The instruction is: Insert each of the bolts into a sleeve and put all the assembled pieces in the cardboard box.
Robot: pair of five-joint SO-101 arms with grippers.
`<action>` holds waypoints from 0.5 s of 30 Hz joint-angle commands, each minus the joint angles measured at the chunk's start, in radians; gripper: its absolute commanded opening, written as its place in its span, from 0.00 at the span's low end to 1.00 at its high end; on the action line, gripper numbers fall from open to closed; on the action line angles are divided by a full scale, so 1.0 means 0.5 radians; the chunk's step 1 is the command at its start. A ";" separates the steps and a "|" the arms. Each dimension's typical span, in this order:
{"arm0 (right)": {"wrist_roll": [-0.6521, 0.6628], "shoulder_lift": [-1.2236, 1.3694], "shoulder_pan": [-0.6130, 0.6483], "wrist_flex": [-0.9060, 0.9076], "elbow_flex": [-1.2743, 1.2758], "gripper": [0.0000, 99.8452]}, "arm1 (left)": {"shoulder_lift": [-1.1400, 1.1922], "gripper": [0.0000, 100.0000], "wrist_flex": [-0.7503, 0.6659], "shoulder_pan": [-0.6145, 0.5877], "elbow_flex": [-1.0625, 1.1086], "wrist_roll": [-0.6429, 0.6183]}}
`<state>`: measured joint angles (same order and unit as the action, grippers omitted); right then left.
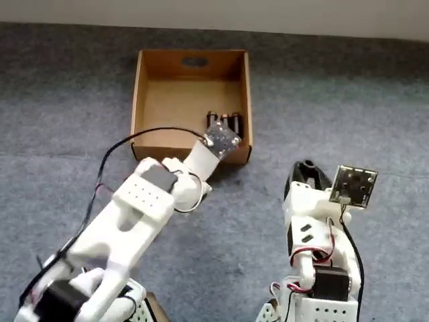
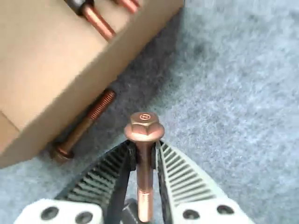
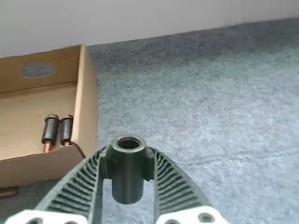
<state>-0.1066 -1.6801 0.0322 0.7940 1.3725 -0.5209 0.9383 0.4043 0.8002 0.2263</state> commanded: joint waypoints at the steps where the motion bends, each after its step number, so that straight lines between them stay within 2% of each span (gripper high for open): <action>1: -0.009 -0.032 0.161 -0.146 -0.072 0.01 | -0.502 0.01 -0.110 0.008 0.026 0.012; 7: -0.009 -0.032 0.296 -0.480 -0.066 0.01 | -0.876 0.01 -0.233 0.011 0.035 -0.003; 10: -0.009 -0.032 0.348 -0.637 -0.017 0.01 | -0.931 0.01 -0.387 0.011 0.026 -0.157; 15: -0.009 -0.032 0.358 -1.109 0.244 0.01 | -1.017 0.01 -0.755 0.014 0.035 -0.411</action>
<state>-0.1066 -1.6847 0.2041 0.3675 1.4553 -0.9843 0.6743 0.4058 0.8232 0.0775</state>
